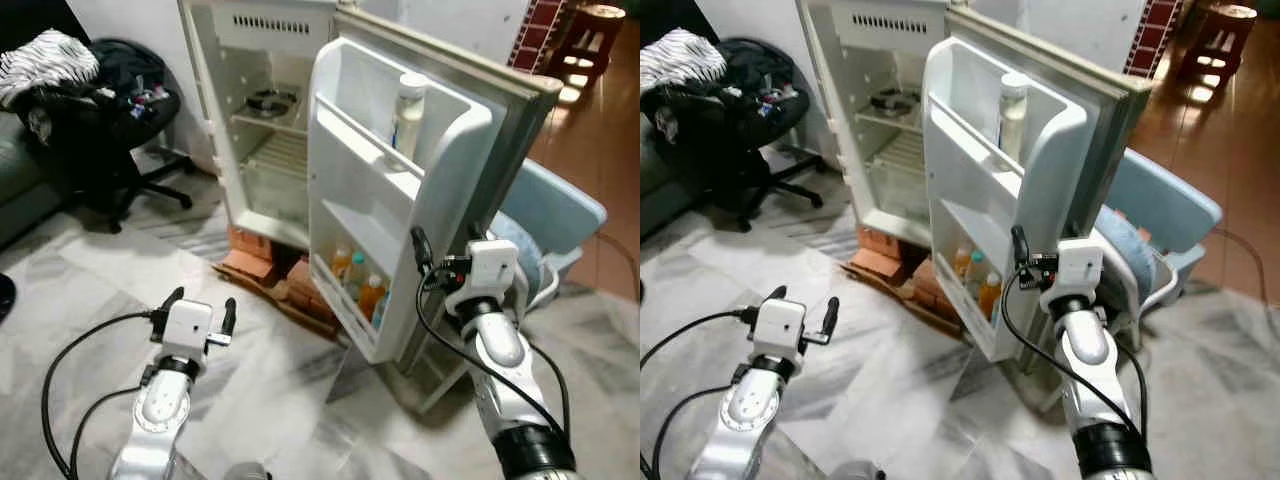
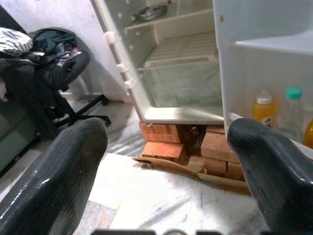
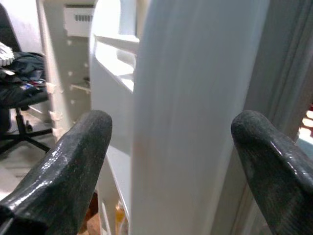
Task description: Restocking fridge
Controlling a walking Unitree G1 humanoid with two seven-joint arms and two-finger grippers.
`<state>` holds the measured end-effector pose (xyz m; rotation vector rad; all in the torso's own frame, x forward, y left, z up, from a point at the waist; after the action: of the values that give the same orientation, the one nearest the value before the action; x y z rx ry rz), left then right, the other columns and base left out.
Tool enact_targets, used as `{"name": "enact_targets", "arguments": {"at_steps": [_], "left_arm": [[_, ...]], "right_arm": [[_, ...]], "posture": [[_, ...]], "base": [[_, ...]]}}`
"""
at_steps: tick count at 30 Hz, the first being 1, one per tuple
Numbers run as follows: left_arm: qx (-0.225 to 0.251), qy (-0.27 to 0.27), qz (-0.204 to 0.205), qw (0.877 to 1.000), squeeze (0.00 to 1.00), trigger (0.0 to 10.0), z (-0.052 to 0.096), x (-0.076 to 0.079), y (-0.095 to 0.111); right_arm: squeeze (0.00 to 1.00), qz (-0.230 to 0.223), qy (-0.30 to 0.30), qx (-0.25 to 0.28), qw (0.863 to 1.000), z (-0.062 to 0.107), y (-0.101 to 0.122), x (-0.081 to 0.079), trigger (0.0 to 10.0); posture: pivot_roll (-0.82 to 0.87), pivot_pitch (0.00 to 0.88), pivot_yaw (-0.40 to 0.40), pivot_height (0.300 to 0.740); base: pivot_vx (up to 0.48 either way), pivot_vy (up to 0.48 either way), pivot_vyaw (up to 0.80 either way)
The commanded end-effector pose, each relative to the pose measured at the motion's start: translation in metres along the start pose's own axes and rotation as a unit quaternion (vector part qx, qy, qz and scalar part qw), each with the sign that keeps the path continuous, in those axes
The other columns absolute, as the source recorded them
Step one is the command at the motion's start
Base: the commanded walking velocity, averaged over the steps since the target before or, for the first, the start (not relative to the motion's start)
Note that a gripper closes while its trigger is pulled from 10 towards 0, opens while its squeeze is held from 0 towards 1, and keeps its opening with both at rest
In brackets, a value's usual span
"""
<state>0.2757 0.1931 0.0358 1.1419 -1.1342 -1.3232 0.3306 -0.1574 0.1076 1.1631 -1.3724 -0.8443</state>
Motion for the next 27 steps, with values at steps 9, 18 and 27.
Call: {"name": "enact_targets", "arguments": {"at_steps": [9, 18, 27], "left_arm": [[0.005, 0.001, 0.004, 1.0, 0.0, 10.0, 0.0, 0.004, 0.002], [0.009, 0.002, 0.008, 1.0, 0.0, 10.0, -0.001, 0.003, 0.004], [0.012, -0.001, 0.027, 1.0, 0.0, 10.0, 0.002, 0.002, 0.005]], "right_arm": [[0.0, 0.009, -0.017, -0.026, 0.999, 0.005, -0.011, 0.013, 10.0], [0.0, -0.001, -0.013, -0.037, 0.999, -0.004, -0.011, 0.009, 10.0], [0.0, 0.003, -0.028, -0.067, 0.997, 0.004, -0.021, 0.01, 10.0]], "posture": [[0.08, 0.0, -0.039, 0.74], [0.08, 0.0, -0.03, 0.74], [0.08, 0.0, -0.033, 0.74]], "base": [[0.0, -0.104, 0.0], [0.0, 0.0, 0.15], [0.151, 0.0, 0.44]]}}
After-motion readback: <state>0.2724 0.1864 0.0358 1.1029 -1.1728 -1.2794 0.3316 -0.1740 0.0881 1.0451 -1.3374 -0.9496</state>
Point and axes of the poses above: a point about 5 cm out from each wrist's last joint towards the gripper, its own z axis pointing back from the gripper into the wrist, its own y axis along the axis of the wrist's last joint, x = y × z, the point moved 3 cm from there along -z, pointing out of the wrist towards the gripper, and after that the axes turned 15 degrees about z, right-handed, at the moved point
